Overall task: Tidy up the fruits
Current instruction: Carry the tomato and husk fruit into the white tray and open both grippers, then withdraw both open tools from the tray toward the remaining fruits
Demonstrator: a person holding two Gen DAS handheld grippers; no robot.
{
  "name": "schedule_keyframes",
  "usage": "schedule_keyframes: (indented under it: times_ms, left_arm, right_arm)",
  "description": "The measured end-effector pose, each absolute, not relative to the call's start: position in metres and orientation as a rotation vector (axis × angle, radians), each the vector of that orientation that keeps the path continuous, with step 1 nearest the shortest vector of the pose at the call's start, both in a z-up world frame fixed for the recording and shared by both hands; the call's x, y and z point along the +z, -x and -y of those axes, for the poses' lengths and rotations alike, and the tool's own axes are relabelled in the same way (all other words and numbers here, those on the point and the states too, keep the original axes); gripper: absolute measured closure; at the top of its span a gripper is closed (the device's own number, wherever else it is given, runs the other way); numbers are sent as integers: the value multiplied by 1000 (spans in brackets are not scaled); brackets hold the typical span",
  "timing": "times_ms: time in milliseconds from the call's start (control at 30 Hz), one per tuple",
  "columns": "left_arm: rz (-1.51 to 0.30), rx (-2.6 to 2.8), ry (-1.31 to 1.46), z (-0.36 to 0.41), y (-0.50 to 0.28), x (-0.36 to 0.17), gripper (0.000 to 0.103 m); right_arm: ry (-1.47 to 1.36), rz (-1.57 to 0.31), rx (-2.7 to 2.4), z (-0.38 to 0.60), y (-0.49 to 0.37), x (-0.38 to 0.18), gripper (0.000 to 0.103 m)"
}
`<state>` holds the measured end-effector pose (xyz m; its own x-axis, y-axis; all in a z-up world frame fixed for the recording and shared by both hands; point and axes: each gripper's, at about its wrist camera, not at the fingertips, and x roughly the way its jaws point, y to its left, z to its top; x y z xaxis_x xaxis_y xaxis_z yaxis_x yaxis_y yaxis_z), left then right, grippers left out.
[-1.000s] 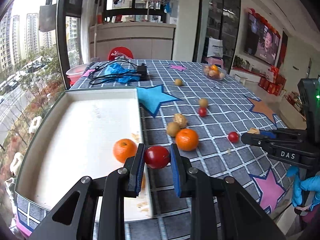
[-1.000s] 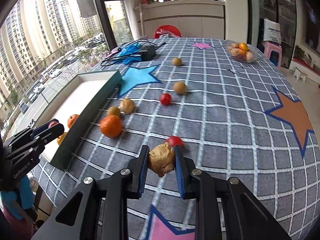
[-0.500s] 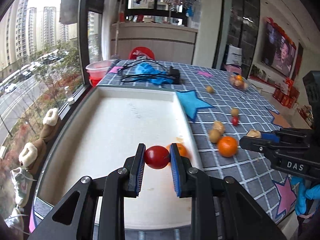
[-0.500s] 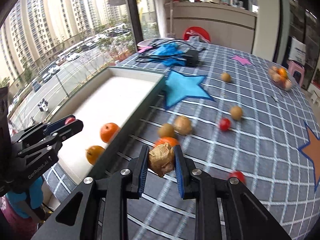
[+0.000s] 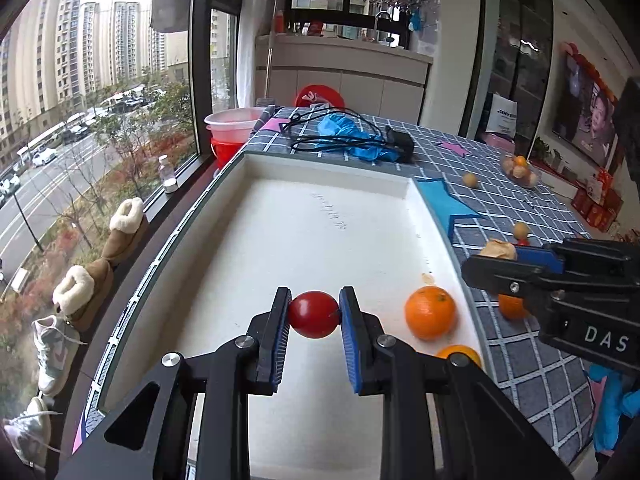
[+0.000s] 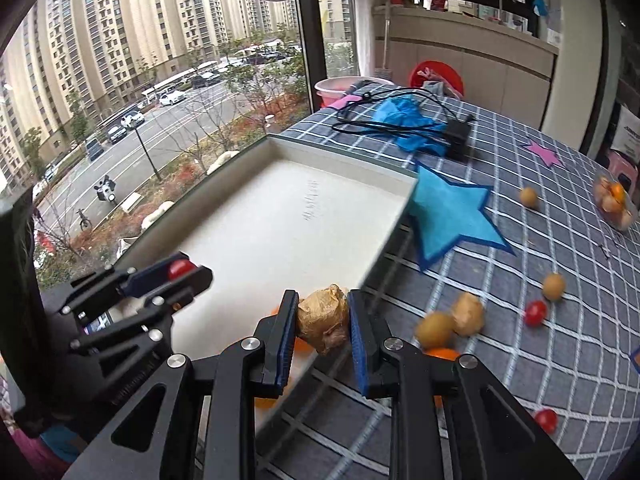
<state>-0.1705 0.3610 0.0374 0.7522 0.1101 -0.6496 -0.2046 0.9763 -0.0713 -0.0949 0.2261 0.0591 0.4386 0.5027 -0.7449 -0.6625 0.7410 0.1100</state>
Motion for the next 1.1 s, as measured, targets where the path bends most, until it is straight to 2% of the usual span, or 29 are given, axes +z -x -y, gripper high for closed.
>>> schedule_keyframes:
  times_ms: [367,400,433,467,500,533,567,600,767,833,1100]
  left_arm:
    - [-727,185,141,-367,165,27,74]
    - [-731,186,141,-367,165,27,68]
    - [-736,189,142,-367,164,26,54]
    - [-739,195,142,-367,164,26,46]
    - [-737,207,141,-367,165,26,33]
    - [-732,213,140,-367,165,26,26]
    - [-725,219,138,-367,167,27,25]
    - [-723,220,136,-367,168,28,24]
    - [-725,230,133,-366,170,31,23]
    - [-715,231,146,-366,172,33,23]
    - [-686,222,162,-356,179,48,21]
  right_arm:
    - [223,-899,762,-249,90,45,77]
    - [226,-908,764,-251,89,43,77]
    - [229,-913,764,-252,89,43,76]
    - [231,-914,762,-252,89,42,76]
    - [232,-915,760,-253,89,42,67]
    - [230,-912,759,-253,89,42,42]
    - [224,-903,762,-252,89,44,31]
    - [214,-886,776,-251,91,47,24]
    - [232,-865,761,-249,97,55,24]
    - [209,-855,748,-242,99,59,0]
    - [99,-832,684,-187,91,72,0]
